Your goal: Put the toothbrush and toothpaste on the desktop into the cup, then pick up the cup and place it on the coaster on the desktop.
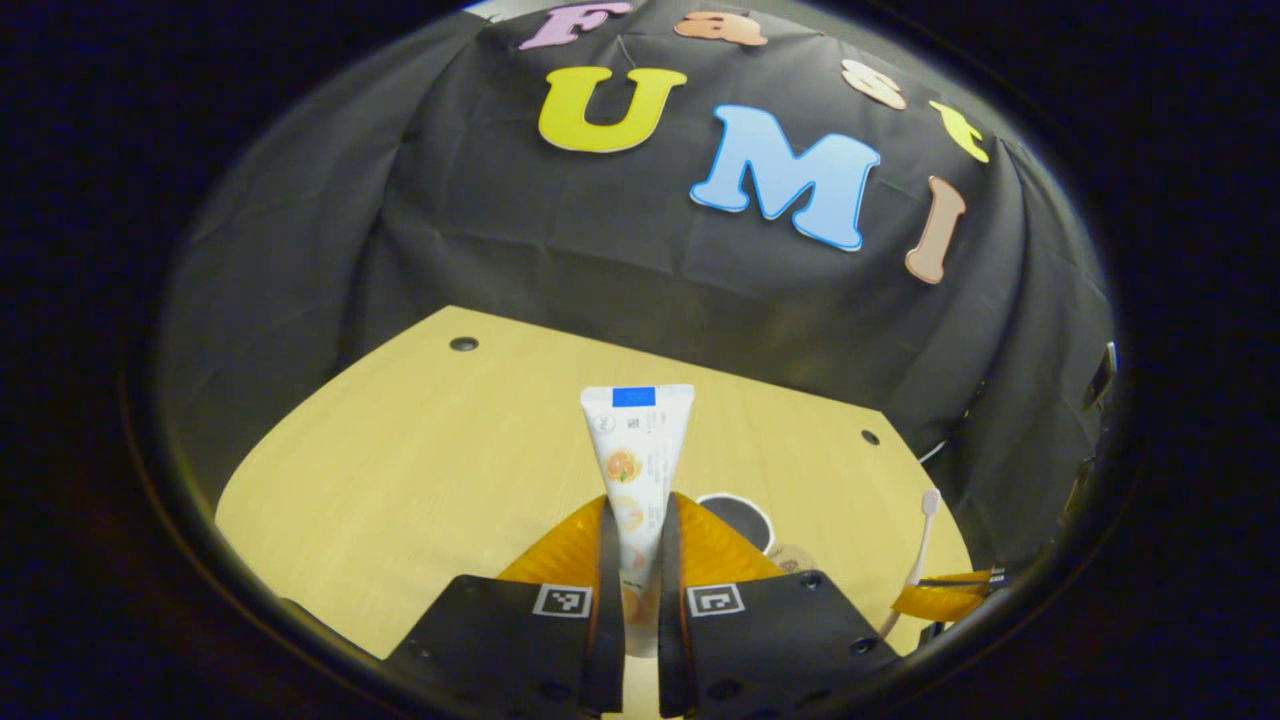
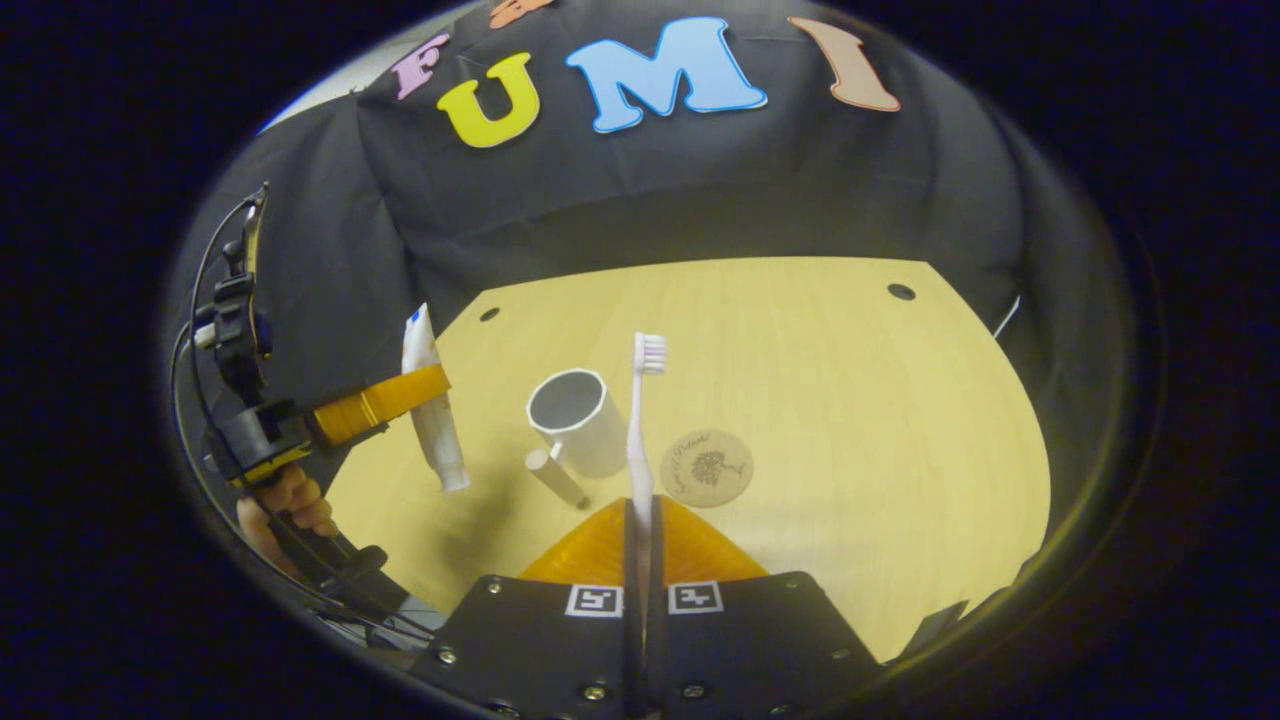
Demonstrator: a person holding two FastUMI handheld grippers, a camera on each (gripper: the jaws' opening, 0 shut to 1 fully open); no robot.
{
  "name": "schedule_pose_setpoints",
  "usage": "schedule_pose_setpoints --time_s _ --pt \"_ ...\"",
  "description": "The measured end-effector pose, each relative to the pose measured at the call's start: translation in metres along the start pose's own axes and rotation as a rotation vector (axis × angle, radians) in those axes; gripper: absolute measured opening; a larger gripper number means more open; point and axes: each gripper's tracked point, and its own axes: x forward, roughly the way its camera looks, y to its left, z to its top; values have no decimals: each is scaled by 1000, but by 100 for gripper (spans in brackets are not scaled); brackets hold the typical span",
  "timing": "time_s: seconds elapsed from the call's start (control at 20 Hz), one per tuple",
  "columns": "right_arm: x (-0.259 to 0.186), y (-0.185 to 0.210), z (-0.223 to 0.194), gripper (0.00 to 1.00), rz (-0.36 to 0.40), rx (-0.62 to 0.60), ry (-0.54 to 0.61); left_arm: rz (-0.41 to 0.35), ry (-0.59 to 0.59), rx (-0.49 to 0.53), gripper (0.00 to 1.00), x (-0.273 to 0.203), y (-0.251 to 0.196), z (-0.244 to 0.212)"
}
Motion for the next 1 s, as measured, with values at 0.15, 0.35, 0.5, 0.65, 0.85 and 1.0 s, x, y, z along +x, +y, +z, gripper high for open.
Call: schedule_pose_setpoints --time_s 0.15,0.35,0.5,0.65,0.85,1.0 --pt "-6 0 15 2 -13 -6 -56 -51 -83 5 20 9 -16 30" --pt "-9 0 23 5 -29 21 -85 -131 -198 16 21 20 -45 64" --pt "-10 -1 23 2 -43 26 -91 -186 -250 36 19 31 -64 76" --pt "-11 -3 21 2 -69 18 -94 -241 -265 20 20 44 -80 77" --pt "-13 -4 23 2 -82 31 -102 -256 -207 65 20 75 -90 44" --pt "-13 -4 26 2 -86 35 -112 -255 -126 103 20 90 -89 5"
